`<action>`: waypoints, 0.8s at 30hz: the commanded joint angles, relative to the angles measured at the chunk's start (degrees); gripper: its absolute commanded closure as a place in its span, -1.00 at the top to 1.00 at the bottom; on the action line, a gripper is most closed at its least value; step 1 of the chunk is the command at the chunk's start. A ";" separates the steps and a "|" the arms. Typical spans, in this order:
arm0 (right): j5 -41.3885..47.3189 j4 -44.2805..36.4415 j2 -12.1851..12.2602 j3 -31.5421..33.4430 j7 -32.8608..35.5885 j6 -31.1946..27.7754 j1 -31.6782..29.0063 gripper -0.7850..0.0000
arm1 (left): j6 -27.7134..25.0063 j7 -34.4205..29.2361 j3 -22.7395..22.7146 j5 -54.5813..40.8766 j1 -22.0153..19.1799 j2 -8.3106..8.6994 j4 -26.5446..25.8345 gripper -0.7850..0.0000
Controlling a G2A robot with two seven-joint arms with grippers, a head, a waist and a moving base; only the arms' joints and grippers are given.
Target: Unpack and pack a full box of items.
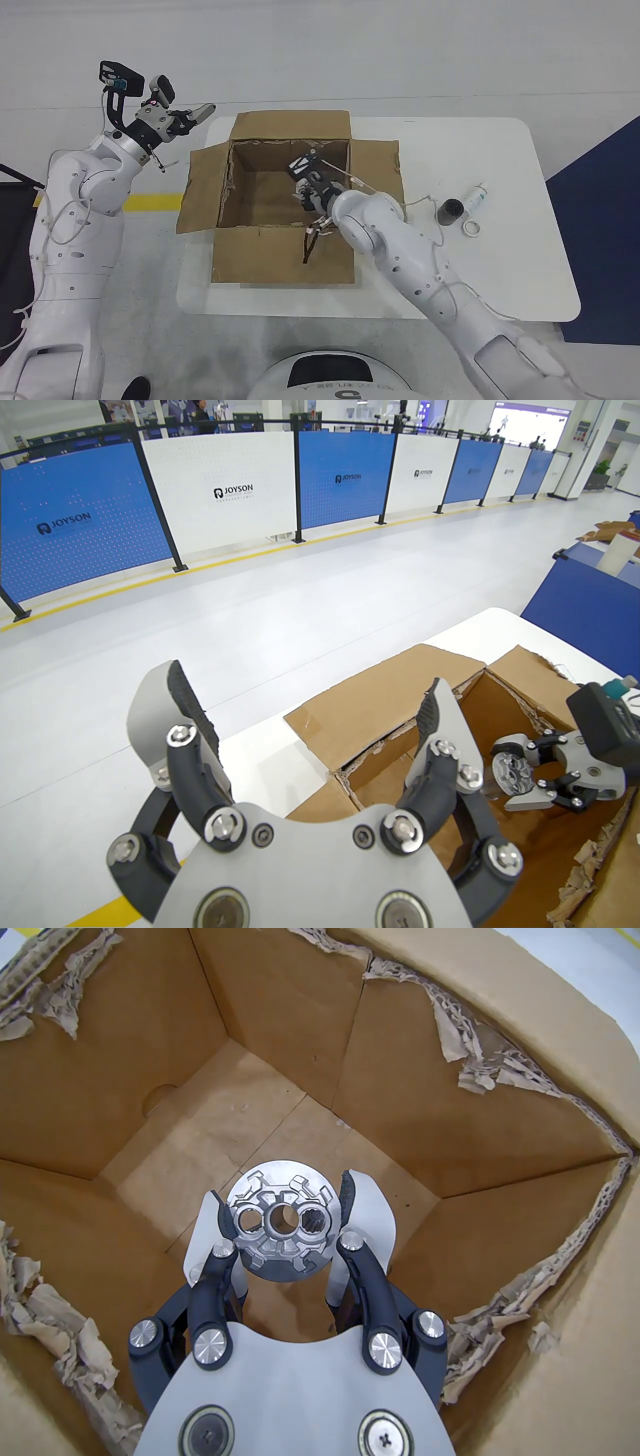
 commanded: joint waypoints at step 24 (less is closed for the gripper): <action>9.26 -25.88 3.13 19.40 0.84 -10.04 -12.71 1.00 | 0.00 0.00 0.00 0.00 0.00 0.00 0.00 1.00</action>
